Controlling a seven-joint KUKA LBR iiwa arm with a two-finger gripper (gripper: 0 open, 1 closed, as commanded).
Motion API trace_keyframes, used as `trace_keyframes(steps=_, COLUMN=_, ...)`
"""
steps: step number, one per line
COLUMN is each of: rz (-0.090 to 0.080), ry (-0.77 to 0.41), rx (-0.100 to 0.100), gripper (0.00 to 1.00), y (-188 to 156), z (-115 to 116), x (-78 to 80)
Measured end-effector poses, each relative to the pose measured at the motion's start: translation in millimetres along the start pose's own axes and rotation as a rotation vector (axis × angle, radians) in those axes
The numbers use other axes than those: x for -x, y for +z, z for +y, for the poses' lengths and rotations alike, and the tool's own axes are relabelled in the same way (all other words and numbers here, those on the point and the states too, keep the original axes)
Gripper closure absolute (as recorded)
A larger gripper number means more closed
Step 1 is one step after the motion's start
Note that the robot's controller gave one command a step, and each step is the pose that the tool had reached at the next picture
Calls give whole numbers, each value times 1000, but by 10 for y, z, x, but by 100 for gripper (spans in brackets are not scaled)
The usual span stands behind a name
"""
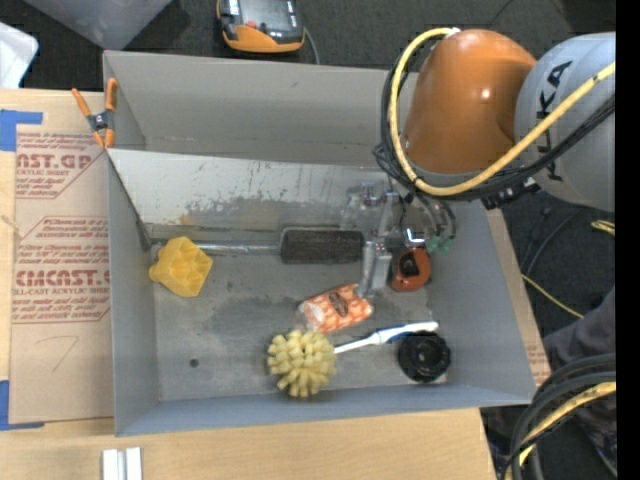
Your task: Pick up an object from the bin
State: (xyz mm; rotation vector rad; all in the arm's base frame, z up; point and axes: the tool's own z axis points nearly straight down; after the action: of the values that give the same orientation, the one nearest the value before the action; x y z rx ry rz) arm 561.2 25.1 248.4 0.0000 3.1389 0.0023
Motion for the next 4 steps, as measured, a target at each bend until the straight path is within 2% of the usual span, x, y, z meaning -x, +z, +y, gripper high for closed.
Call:
trace_keyframes(steps=1, rz=0, ry=0, rx=0, gripper=0, y=0, z=0, x=0)
trace_keyframes(steps=2, rz=-1, ry=-358, rx=1, gripper=100, y=634, z=12, x=-109)
trace_keyframes(steps=3, rz=-1, ry=-357, rx=1, gripper=100, y=633, z=13, x=-108)
trace_keyframes(steps=4, rz=10, ry=-362, rx=1, gripper=100, y=420, z=66, x=-71)
